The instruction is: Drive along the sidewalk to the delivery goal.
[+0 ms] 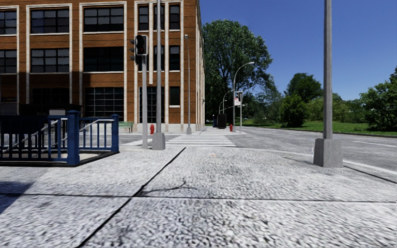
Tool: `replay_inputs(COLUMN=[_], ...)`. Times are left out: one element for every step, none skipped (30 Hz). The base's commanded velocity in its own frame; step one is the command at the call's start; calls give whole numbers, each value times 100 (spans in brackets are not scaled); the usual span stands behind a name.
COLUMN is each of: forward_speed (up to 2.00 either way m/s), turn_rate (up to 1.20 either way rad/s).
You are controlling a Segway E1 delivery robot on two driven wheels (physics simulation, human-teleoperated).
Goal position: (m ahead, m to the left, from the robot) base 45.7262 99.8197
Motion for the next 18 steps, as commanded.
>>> replay_inputs(forward_speed=[200,200,200,200,200,200,200,200,200,200,200,200,200,200,200,200,200,200], turn_rate=[0,0,0,0,0,0,-10,-29,-29,-38,-41,-41,-26,-4,0,0,0,0])
